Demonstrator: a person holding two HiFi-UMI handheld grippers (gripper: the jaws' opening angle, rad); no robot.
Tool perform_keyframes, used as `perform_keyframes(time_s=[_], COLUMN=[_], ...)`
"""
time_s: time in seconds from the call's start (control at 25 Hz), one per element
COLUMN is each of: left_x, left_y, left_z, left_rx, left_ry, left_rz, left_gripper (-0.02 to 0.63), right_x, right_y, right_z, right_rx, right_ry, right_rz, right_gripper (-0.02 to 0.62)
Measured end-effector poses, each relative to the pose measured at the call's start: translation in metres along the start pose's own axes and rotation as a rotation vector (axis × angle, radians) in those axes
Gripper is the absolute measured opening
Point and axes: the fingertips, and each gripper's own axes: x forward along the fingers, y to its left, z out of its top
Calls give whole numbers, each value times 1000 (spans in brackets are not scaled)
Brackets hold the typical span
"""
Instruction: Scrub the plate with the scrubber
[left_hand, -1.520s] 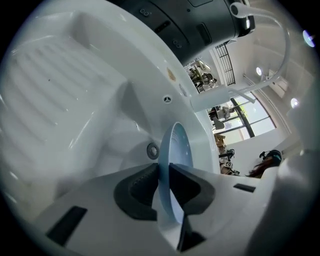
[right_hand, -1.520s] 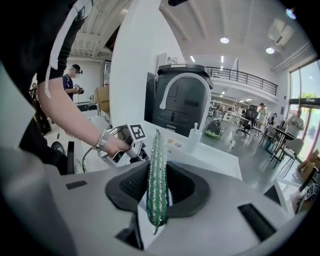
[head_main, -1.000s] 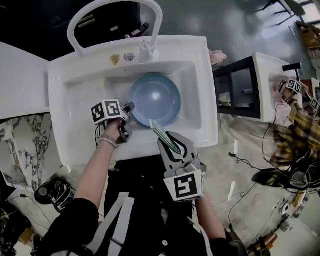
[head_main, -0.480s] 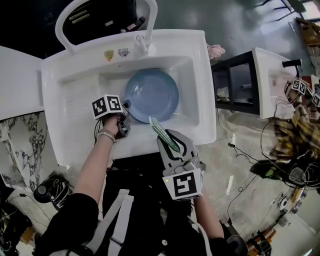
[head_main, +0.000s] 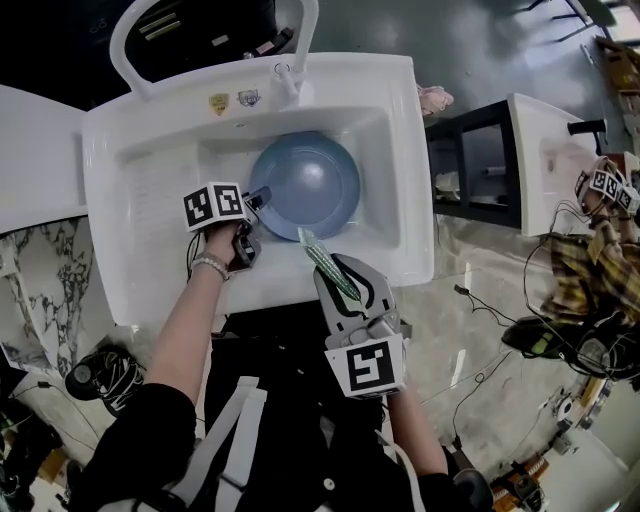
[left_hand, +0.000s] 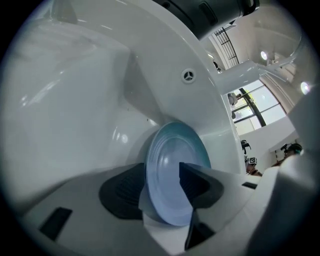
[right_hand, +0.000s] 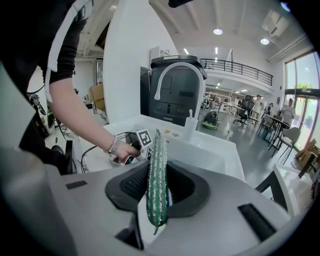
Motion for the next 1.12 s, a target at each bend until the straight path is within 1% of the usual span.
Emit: perform_keyframes(time_s=[0.2, 0.4, 0.52, 0.56, 0.68, 0.84, 1.0, 1.12], left_x=[-16, -40, -60, -68, -94, -125, -159, -188], left_y=[-7, -28, -42, -45, -54, -71, -95, -116], left_z=[12, 26, 35, 39, 51, 64, 73, 81], left_rx=[52, 167, 218, 240, 322, 415, 487, 517], left_ry=[-41, -107, -169, -198, -290, -372, -450, -527], left_rz=[-4, -51, -61, -51, 1, 14, -7, -29], left_gripper=[209, 204, 159, 146, 69, 0, 0, 0], right_x=[0, 2, 1, 1, -3, -10, -18, -23], right_y=[0, -4, -11, -13, -22, -31, -35, -33], right_z=[6, 18, 29, 32, 42, 65, 85, 101], right_rx=[-11, -22, -26, -20, 20, 63, 69, 46], right_ry=[-15, -49, -84, -98, -137, -206, -271, -326], right_rz=[3, -8, -27, -35, -65, -81, -98, -99], right_gripper=[95, 95, 95, 95, 95, 95, 95, 95])
